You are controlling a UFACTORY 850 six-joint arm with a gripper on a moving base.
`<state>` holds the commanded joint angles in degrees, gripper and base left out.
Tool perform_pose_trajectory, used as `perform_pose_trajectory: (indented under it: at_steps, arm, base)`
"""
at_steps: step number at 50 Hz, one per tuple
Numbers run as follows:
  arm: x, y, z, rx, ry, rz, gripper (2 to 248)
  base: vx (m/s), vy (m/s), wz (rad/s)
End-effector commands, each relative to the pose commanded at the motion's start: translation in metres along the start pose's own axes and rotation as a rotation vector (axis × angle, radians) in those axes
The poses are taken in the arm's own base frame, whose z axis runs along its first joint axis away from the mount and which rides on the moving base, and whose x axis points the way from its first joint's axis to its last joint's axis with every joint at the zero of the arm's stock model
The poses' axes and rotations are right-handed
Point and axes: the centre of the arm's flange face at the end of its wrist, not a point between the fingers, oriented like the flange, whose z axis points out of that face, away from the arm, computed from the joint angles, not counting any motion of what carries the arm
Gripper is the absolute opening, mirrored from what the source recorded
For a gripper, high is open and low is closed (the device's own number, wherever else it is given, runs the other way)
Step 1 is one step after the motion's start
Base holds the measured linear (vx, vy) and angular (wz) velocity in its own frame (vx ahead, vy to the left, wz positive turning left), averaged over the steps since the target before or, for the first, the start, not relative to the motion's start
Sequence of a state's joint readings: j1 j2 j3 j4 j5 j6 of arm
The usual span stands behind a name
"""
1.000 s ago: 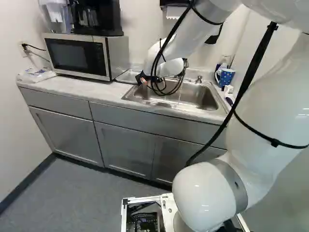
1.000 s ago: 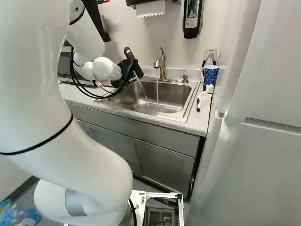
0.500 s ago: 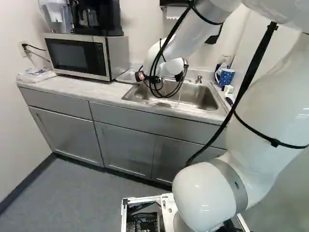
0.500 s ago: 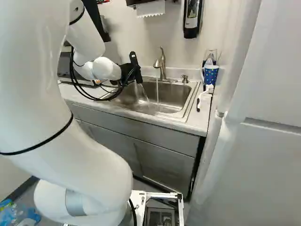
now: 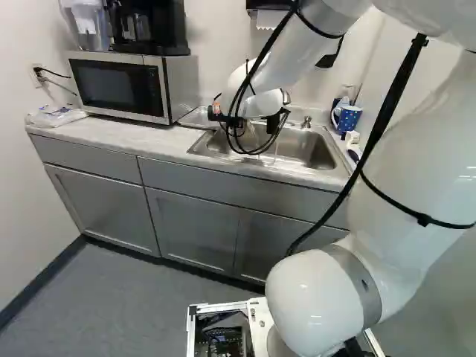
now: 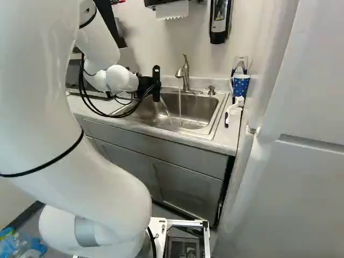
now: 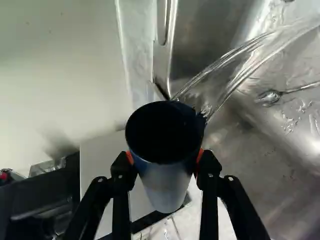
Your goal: Rinse the cup and place it in the tray
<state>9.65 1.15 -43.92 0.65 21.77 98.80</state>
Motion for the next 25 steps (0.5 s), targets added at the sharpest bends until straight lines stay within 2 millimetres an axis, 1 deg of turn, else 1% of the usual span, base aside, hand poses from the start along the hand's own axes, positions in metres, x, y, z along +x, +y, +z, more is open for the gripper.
perform_pose_trajectory:
  at_steps: [25]
  arm:
    - [0.0000,0.0000,0.0000,0.000,0.000,0.263,125]
  base:
    - [0.000,0.000,0.000]
